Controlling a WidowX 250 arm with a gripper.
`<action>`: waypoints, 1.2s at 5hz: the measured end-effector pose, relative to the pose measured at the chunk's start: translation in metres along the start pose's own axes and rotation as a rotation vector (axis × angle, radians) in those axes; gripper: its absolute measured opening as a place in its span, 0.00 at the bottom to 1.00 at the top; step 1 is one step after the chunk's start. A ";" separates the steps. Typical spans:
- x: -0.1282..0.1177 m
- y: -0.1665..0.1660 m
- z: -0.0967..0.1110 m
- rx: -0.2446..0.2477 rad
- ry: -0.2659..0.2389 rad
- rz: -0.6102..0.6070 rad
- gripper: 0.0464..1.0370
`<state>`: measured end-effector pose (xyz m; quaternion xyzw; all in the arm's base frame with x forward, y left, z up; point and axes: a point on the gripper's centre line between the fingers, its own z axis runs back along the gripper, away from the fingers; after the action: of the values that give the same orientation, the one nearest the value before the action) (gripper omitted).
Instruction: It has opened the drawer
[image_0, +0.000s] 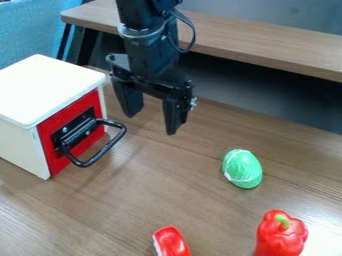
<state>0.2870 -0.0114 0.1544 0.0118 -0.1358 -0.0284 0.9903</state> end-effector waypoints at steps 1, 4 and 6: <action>-0.002 -0.001 -0.007 -0.004 0.026 0.003 0.96; 0.004 0.002 -0.033 -0.037 0.045 0.026 0.96; 0.004 0.026 -0.037 -0.026 0.038 0.058 0.96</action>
<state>0.3021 0.0145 0.1208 -0.0044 -0.1169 -0.0013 0.9931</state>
